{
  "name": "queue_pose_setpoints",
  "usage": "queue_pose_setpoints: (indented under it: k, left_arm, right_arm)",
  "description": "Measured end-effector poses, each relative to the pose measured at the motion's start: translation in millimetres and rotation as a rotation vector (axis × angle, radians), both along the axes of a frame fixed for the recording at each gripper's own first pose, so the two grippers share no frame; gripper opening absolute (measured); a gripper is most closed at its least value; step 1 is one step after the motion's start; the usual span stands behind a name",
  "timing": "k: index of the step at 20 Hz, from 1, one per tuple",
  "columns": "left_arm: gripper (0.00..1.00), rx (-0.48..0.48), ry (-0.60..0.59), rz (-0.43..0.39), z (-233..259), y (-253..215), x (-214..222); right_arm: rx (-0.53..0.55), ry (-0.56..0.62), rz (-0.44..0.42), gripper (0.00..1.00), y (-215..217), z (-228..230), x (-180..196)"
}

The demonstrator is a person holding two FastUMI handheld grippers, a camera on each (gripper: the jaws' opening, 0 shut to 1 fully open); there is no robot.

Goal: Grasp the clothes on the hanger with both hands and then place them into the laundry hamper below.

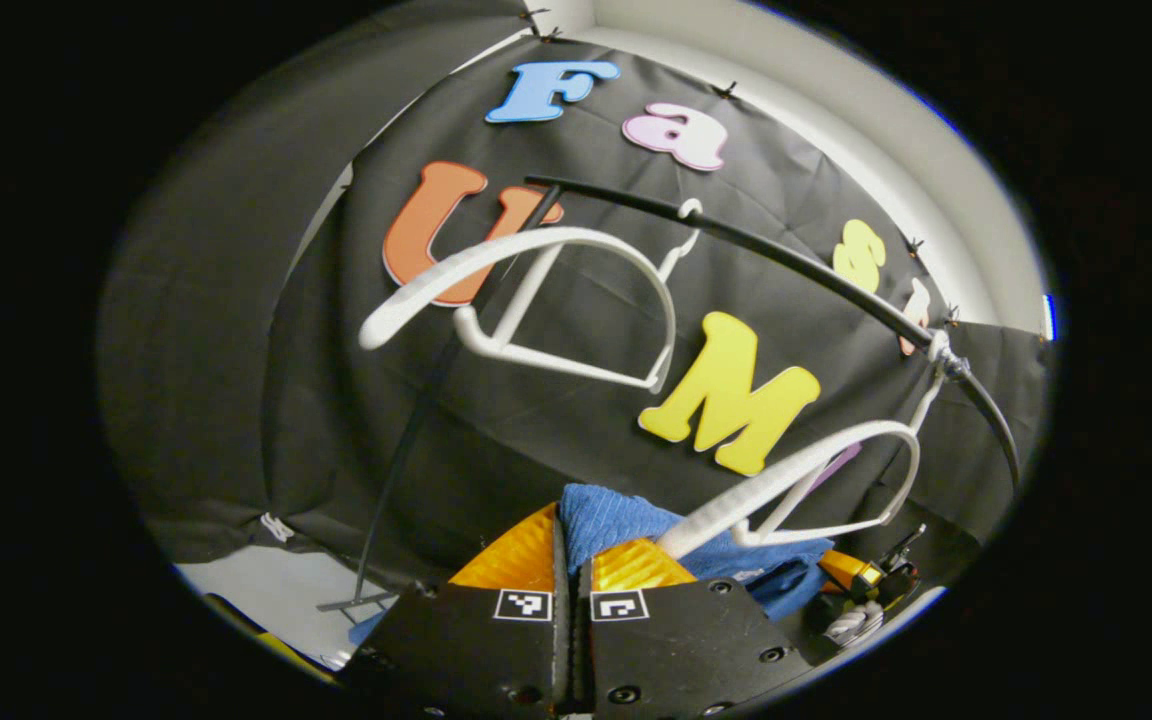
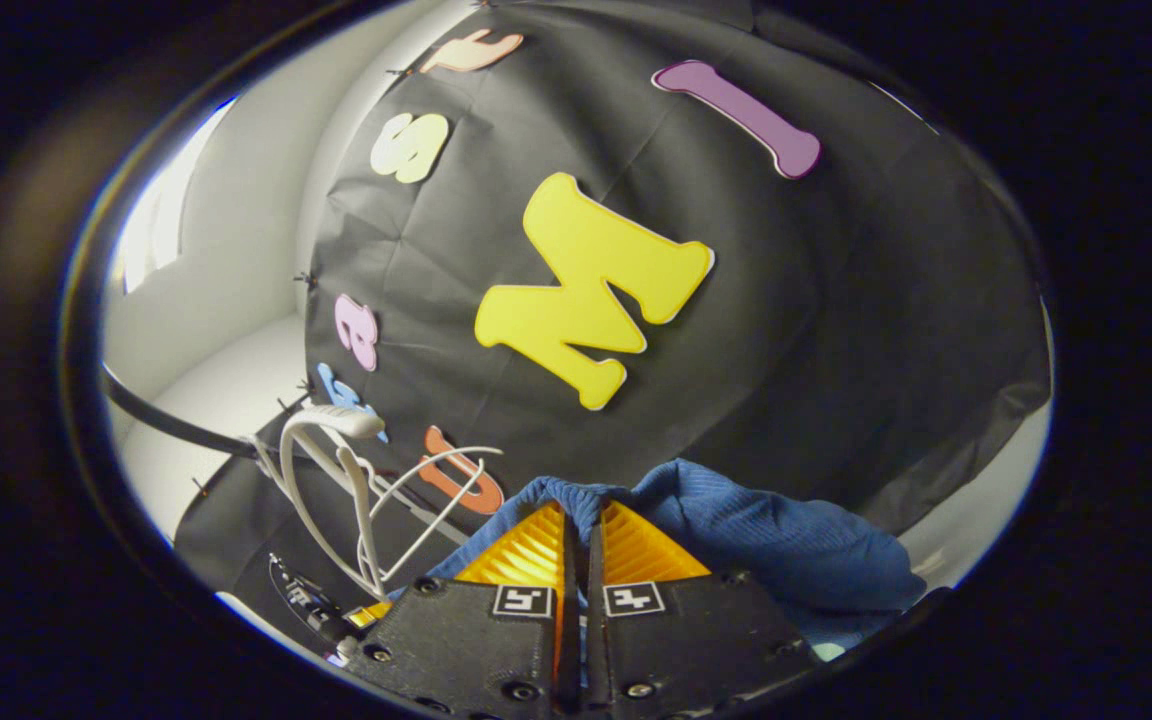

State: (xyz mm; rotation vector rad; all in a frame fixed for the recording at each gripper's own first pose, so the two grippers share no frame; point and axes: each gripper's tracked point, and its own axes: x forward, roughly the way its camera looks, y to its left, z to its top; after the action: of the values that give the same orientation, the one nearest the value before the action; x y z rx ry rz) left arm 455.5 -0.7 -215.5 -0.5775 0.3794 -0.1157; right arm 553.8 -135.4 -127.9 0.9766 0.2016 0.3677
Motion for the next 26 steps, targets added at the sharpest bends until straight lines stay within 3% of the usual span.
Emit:
queue_pose_setpoints:
  k: [3,4,7,12,17,26]
  left_arm:
    - [0.05,0.048,0.061,0.031,-22,3,-19]
    - [0.00,0.073,0.069,0.032,-25,4,-28]
    - [0.00,0.130,0.072,0.017,-21,-4,-45]
    - [0.00,0.268,0.081,-0.077,-11,-29,-74]
    - [0.00,0.377,0.092,-0.230,-25,-74,-102]
    - [0.00,0.473,0.126,-0.353,-83,-113,-180]
  right_arm:
    - [-0.066,0.025,0.035,0.06,19,-15,-13]
    - [-0.082,0.028,0.046,0.06,24,-14,-17]
    - [-0.126,0.016,0.077,0.05,48,-6,-36]
    - [-0.244,-0.023,0.165,0.06,115,18,-85]
    - [-0.323,-0.033,0.221,0.06,176,22,-125]
    - [-0.441,0.064,0.354,0.06,245,-59,-200]
